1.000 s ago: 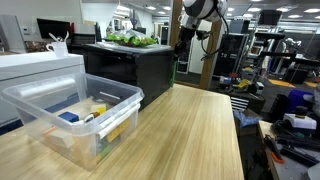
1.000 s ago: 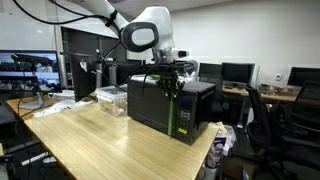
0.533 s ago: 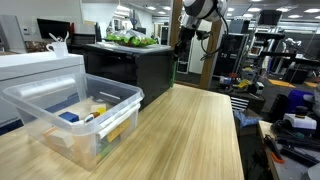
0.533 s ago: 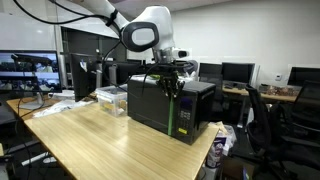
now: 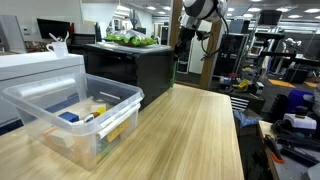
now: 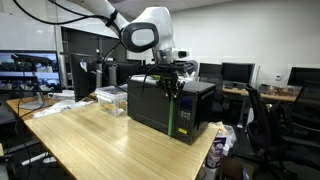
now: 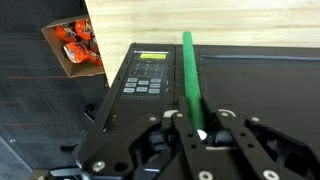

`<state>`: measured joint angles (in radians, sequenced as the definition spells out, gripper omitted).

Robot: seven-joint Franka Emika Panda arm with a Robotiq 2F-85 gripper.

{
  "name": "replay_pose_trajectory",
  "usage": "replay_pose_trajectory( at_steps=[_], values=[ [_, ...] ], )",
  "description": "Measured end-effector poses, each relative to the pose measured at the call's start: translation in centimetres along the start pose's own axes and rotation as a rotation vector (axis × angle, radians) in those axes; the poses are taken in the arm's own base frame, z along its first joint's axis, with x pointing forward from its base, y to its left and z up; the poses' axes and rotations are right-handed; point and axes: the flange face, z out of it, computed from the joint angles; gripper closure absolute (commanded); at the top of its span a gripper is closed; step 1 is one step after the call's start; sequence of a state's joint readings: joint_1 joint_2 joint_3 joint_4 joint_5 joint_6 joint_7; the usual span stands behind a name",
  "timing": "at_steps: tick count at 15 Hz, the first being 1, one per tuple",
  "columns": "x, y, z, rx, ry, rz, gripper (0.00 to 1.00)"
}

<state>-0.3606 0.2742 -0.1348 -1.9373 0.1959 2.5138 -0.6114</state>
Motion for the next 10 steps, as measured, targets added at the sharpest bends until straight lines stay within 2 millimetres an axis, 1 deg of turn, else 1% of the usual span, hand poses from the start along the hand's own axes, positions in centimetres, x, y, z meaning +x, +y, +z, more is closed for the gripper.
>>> replay_pose_trajectory(
  at_steps=[10],
  values=[
    [-1.8, -1.1, 0.0, -0.055, 0.076, -0.005, 0.95]
  ],
)
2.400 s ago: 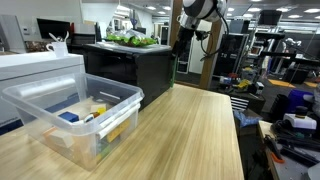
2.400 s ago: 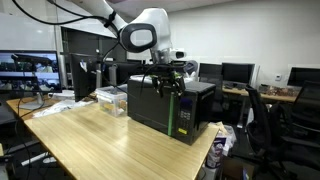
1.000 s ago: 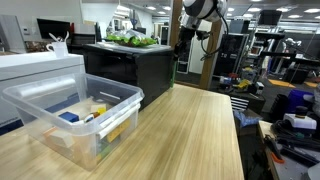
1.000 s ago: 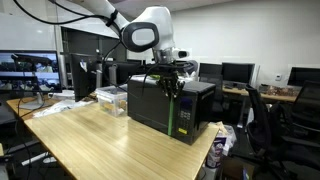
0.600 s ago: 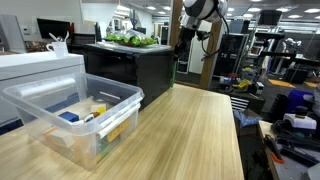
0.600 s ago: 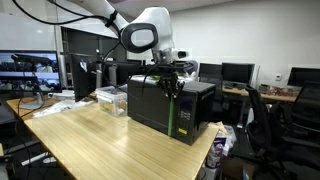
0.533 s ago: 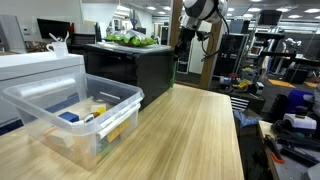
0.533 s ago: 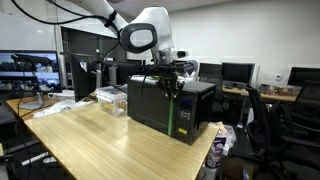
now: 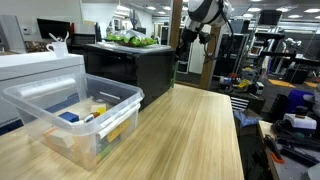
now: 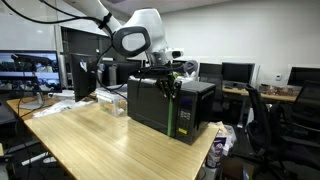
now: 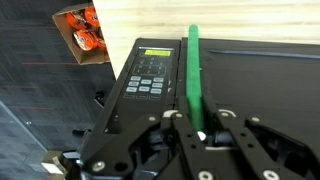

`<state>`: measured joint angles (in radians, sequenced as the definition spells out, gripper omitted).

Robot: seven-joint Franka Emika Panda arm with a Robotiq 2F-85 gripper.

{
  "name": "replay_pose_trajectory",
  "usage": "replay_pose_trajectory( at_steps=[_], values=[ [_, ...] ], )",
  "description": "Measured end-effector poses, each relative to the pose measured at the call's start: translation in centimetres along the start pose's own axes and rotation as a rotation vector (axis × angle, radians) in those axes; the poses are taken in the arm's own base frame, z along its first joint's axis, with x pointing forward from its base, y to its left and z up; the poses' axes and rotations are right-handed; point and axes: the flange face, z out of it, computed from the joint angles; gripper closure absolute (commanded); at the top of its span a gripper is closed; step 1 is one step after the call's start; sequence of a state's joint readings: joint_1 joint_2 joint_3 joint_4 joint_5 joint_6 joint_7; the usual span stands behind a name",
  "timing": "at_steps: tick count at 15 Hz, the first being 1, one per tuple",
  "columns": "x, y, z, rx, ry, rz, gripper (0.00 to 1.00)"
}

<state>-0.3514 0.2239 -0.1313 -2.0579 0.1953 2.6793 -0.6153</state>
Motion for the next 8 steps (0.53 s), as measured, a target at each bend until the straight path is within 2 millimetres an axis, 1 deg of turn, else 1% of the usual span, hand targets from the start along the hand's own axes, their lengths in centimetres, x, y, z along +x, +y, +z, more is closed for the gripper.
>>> replay_pose_trajectory(
  at_steps=[5, 8],
  values=[
    [-3.3, -0.4, -1.5, 0.011, -0.024, 0.021, 0.95],
    [-4.7, -1.0, -2.2, 0.002, -0.033, 0.011, 0.95]
  ],
)
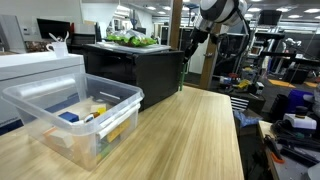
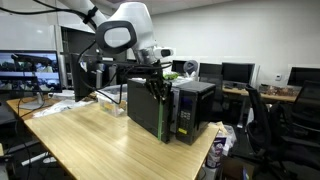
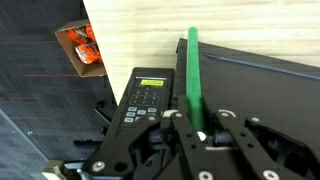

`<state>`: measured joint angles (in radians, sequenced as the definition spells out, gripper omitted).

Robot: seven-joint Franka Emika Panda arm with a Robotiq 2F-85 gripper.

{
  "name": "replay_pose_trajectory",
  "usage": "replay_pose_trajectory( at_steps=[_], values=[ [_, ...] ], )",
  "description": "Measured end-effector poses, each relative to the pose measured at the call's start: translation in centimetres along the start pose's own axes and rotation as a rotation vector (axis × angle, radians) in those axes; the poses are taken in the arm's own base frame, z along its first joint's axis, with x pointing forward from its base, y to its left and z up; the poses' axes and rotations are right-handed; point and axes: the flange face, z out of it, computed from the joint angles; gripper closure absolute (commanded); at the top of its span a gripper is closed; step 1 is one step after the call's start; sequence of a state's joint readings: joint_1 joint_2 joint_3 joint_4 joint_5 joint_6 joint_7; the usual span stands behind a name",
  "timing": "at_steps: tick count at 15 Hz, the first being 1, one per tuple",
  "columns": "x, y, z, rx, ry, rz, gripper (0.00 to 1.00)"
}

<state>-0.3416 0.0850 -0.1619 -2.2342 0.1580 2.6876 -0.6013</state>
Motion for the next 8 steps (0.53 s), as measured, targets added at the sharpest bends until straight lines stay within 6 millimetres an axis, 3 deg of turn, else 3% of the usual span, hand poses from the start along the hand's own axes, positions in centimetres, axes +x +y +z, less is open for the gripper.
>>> replay_pose_trajectory(
  at_steps=[4, 8],
  values=[
    [-0.9, -0.8, -0.5, -0.027, -0.01, 0.004, 0.95],
    [-3.1, -2.4, -1.7, -0.06, -0.026, 0.026, 0.95]
  ],
)
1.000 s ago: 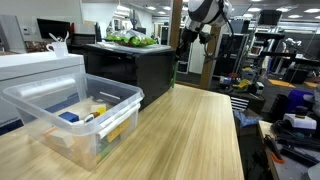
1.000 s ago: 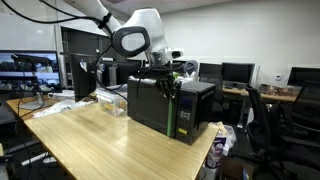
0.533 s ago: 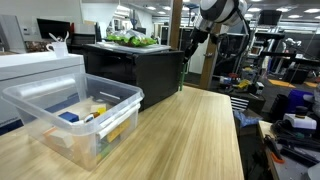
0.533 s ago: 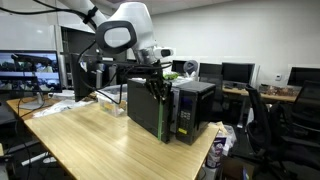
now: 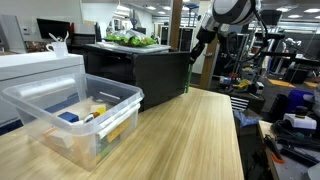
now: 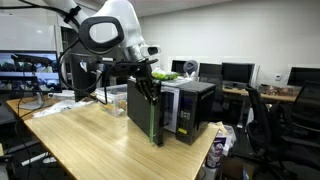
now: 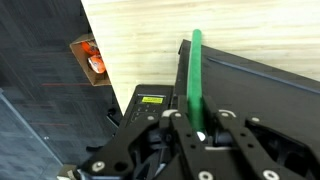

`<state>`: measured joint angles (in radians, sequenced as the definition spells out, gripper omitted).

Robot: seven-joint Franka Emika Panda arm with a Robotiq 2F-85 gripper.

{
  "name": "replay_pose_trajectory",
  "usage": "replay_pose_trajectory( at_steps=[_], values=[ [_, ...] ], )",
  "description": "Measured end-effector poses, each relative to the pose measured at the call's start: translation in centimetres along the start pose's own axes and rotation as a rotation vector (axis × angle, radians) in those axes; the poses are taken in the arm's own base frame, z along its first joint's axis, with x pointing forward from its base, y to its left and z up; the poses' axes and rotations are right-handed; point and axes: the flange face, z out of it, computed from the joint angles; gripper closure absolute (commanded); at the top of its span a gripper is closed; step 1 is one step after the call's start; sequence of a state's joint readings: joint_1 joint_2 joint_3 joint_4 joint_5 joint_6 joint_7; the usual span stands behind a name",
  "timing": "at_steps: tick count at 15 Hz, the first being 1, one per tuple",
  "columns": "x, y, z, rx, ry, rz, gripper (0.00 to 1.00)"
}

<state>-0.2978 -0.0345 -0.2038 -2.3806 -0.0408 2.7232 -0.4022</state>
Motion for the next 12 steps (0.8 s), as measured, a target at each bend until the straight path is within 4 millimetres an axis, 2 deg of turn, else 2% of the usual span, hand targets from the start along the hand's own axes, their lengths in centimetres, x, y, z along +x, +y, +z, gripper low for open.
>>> replay_pose_trajectory(
  at_steps=[9, 10, 12],
  values=[
    [-5.6, -3.9, -3.1, -0.045, -0.012, 0.056, 0.95],
    [-6.1, -4.3, -3.3, -0.045, -0.011, 0.061, 0.56],
    [-7.0, -5.0, -3.7, -0.053, -0.01, 0.079, 0.56]
  ],
)
